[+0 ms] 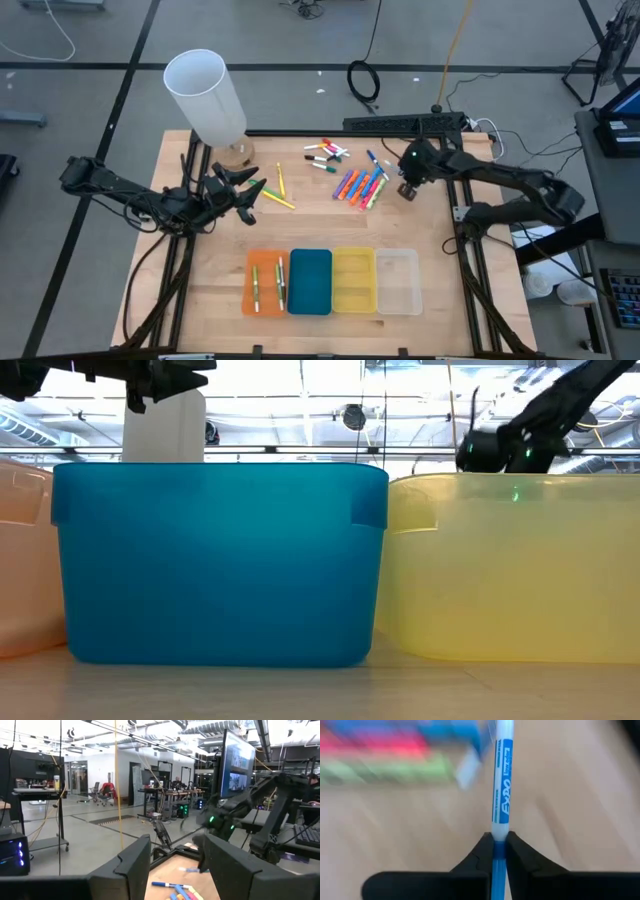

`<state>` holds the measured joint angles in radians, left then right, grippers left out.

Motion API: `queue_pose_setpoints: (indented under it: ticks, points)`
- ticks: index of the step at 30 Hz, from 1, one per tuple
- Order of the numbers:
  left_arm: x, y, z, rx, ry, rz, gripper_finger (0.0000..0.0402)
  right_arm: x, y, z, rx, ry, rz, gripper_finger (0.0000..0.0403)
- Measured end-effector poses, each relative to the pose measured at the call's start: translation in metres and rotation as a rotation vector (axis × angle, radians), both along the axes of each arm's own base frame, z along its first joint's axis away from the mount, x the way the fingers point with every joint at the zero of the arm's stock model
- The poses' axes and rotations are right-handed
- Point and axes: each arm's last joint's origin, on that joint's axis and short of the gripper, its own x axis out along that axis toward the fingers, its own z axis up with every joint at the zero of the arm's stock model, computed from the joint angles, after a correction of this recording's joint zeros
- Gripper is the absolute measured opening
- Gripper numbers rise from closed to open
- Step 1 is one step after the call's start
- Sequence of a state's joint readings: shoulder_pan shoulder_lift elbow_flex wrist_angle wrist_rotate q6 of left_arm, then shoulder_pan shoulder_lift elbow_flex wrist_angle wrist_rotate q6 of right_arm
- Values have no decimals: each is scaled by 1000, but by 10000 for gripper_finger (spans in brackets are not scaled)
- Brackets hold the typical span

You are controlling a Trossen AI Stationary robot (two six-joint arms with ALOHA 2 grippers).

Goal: Pick & Place Markers
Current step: Put the light blue marker pen into the orange bin

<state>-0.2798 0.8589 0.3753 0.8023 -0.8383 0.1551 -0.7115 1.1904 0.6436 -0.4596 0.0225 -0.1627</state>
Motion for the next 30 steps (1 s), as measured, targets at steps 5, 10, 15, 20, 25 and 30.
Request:
queue_pose_setpoints:
  ticks: [5, 10, 15, 20, 25, 30]
  points:
    - [1, -1, -1, 10, 10, -23, 189, 9, 17, 29, -28, -267, 84, 15]
    - [9, -1, -5, 57, 24, -178, 189, 30, 39, 51, -59, -501, 223, 15]
    - [26, 7, -18, 58, 52, -243, 189, 61, 71, 64, -105, -692, 421, 15]
    - [54, 16, -27, 68, 118, -315, 189, 91, 105, 69, -165, -868, 623, 15]
    - [88, 17, -28, 85, 166, -420, 189, 113, 129, 64, -243, -980, 746, 15]
    - [119, 13, -29, 83, 192, -456, 189, 126, 139, 51, -304, -978, 753, 15]
